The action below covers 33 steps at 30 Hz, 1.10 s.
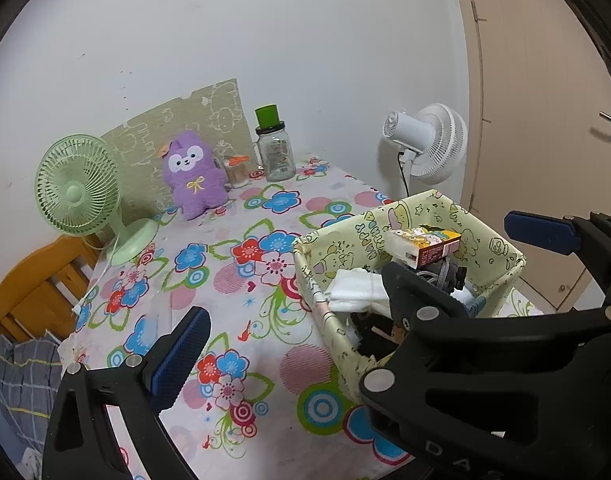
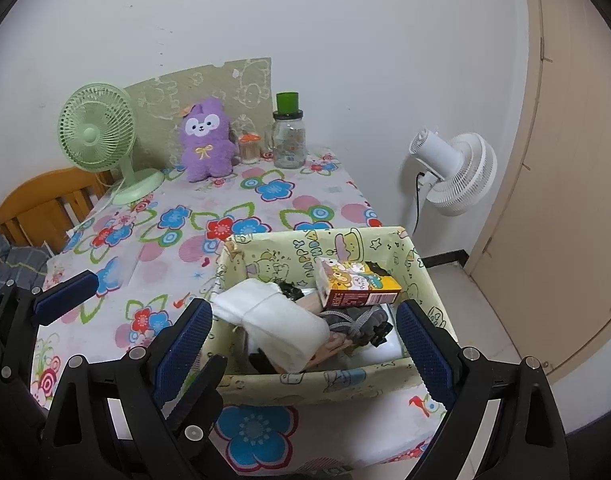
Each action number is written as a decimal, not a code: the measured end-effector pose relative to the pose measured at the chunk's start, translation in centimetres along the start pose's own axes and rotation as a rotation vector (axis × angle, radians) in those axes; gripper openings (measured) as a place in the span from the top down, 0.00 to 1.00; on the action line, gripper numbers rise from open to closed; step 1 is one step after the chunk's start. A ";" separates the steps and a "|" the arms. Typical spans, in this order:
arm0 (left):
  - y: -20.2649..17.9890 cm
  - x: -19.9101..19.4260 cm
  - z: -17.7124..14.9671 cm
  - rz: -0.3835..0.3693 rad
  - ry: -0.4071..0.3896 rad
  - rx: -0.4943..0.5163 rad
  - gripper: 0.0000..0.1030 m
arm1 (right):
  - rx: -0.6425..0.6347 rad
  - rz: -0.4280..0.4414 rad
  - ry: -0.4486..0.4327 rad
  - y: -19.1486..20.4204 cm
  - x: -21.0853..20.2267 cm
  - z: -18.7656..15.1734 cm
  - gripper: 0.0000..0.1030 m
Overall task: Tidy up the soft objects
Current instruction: 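Withdraw both open tools from the box back over the table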
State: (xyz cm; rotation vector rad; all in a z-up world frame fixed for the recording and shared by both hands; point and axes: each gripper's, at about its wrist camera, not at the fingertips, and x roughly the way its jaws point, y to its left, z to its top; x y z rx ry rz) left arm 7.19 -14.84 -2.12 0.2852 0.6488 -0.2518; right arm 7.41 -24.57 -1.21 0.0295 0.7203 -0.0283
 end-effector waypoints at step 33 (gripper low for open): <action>6.6 -3.4 -1.5 0.059 -0.040 -0.060 0.02 | -0.062 0.066 -0.097 6.9 -3.4 0.8 0.08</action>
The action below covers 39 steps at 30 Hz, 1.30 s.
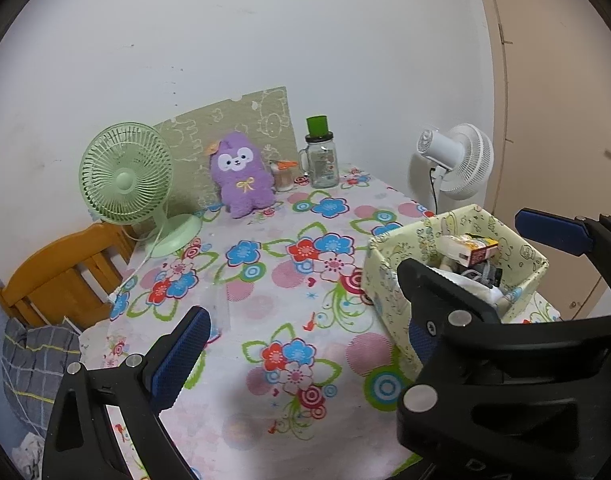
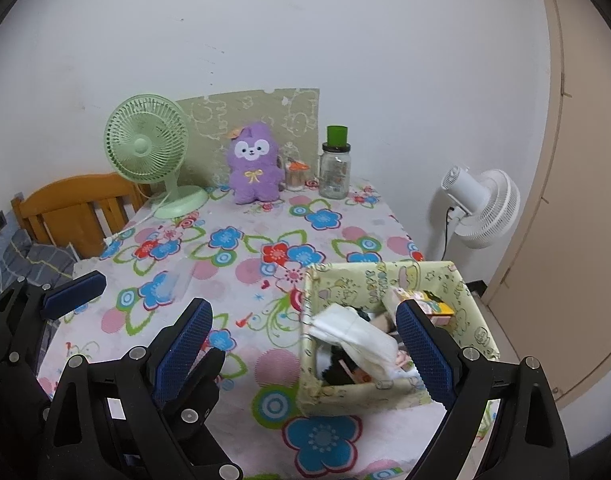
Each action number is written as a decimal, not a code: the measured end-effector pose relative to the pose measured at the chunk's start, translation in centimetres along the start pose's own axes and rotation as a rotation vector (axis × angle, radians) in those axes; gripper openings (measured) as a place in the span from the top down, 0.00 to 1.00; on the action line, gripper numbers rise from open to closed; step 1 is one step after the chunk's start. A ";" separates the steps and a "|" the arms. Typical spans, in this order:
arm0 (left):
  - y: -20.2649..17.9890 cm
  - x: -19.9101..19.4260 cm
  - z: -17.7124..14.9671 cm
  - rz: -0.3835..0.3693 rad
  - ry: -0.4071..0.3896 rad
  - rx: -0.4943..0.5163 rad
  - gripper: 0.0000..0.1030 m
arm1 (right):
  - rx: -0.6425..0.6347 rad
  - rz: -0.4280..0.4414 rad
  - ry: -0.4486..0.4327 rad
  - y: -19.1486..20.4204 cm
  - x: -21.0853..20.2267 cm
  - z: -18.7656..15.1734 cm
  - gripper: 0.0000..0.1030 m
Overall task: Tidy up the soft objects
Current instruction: 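Withdraw both open tools from the box back over the table, then move the open left tool to the clear plastic cup stack on the table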
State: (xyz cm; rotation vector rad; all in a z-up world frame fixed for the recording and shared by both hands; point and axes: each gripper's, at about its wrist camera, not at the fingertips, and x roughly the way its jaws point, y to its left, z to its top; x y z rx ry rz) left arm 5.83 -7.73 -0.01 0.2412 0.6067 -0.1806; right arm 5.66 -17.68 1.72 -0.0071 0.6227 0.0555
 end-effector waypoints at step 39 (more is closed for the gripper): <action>9.2 3.6 4.5 0.086 0.009 -0.042 0.02 | -0.005 0.112 -0.008 6.0 6.2 7.4 0.08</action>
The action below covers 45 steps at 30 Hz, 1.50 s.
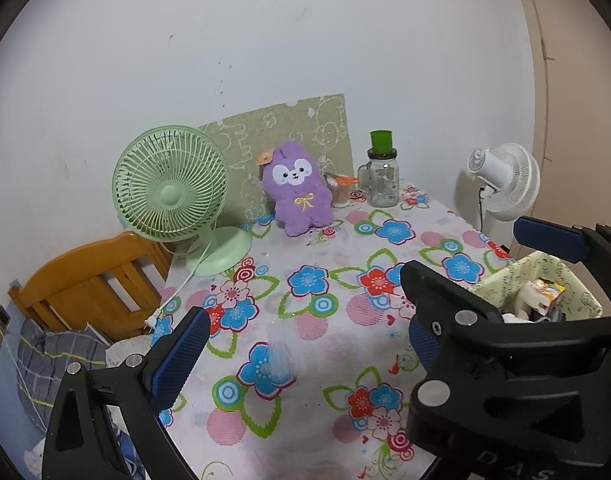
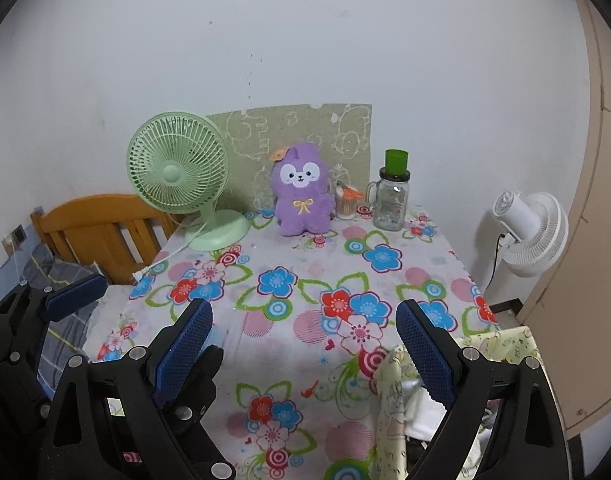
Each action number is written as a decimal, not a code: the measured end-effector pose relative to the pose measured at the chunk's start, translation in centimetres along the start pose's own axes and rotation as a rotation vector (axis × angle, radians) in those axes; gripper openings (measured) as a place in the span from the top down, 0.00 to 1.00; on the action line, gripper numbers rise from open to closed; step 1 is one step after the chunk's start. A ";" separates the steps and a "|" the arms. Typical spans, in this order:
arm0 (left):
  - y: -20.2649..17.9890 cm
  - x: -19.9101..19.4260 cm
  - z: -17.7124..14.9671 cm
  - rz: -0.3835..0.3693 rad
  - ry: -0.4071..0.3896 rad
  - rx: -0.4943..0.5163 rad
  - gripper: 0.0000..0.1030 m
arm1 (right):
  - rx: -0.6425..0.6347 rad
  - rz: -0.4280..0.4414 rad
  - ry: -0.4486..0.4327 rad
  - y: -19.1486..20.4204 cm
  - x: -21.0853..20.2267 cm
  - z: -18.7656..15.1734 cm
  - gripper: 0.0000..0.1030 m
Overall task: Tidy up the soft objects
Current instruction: 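Move the open left tool to the clear plastic cup stack on the table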
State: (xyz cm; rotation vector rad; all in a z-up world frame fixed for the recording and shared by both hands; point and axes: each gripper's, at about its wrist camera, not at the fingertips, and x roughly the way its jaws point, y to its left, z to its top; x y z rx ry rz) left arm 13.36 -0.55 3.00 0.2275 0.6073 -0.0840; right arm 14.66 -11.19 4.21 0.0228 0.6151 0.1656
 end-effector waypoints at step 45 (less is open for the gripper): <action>4.9 19.3 -5.5 -0.005 0.324 -0.140 0.18 | 0.016 -0.007 0.274 2.4 19.3 -4.4 0.15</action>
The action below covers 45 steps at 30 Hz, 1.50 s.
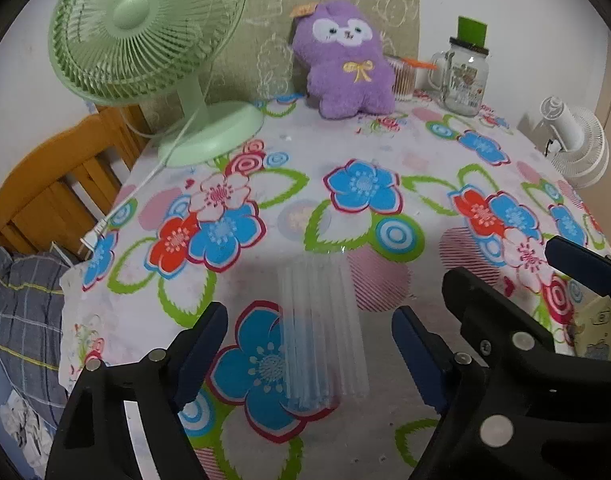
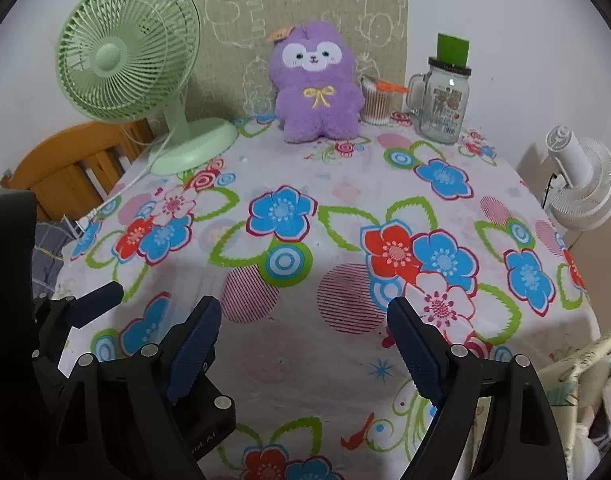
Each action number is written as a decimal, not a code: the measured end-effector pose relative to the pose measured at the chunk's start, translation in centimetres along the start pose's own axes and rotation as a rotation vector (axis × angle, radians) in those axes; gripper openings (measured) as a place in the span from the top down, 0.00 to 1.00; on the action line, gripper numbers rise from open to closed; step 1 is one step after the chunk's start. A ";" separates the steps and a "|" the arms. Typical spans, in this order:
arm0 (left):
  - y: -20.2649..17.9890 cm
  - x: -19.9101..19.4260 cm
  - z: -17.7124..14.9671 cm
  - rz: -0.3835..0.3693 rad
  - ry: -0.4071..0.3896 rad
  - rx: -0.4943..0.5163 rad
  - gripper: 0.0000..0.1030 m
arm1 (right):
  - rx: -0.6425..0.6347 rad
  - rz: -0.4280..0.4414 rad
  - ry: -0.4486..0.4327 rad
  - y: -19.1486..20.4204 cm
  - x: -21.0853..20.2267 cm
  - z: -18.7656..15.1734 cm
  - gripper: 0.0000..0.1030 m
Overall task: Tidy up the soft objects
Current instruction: 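Move the open left tool to the clear plastic cup stack on the table, then close the left tool around the clear plastic cup stack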
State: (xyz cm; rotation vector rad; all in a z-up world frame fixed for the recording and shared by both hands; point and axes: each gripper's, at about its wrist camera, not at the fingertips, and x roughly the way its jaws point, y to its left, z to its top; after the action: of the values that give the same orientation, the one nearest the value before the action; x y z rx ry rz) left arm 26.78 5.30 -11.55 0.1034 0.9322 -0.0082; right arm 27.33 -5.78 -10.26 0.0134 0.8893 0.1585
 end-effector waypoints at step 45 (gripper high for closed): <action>-1.6 -1.7 -2.7 -0.097 0.015 -0.017 0.76 | 0.002 -0.020 0.022 -0.4 -1.2 -2.6 0.16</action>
State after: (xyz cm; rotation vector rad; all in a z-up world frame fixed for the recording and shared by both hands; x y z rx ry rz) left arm 23.51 3.85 -11.90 0.0424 0.9519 -0.0898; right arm 24.61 -6.44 -10.95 0.0042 0.9113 0.1394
